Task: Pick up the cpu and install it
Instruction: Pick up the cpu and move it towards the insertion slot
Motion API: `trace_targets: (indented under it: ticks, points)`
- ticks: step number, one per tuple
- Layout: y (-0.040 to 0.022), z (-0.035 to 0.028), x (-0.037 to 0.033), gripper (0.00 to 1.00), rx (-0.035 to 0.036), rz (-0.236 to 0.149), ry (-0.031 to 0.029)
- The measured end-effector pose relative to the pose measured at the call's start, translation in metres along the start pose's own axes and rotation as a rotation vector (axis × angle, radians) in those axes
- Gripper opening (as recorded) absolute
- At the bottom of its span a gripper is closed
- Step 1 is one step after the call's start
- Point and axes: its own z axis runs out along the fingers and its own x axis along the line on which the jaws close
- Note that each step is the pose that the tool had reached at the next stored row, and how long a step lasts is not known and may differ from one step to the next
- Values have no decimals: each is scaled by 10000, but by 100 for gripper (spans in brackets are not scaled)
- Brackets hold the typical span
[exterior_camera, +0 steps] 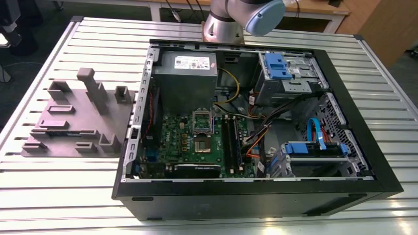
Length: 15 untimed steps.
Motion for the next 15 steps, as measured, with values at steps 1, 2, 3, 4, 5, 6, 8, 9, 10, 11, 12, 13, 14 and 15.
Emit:
trace_targets:
  ticks: [1, 2, 3, 4, 5, 6, 8, 9, 10, 11, 12, 13, 14, 15]
  points:
    - [1, -3, 0, 47, 0, 0, 1]
    - [2, -6, 0, 47, 1, 0, 1]
    - [3, -8, 0, 47, 1, 0, 1]
    - [4, -11, 0, 47, 2, 0, 1]
    - [6, -13, 0, 47, 2, 0, 0]
    - [7, -16, 0, 47, 3, 0, 1]
    - [9, -21, 0, 47, 3, 0, 1]
    - [10, -24, 0, 47, 3, 0, 1]
    - [12, -29, 0, 47, 5, 0, 1]
    - [14, -32, -3, 47, 4, 0, 0]
    - [15, -33, -26, 47, 5, 0, 1]
    - [15, -32, -29, 47, 5, 0, 0]
    - [15, -32, -29, 47, 5, 1, 1]
    - [14, -31, -30, 47, 5, 0, 0]
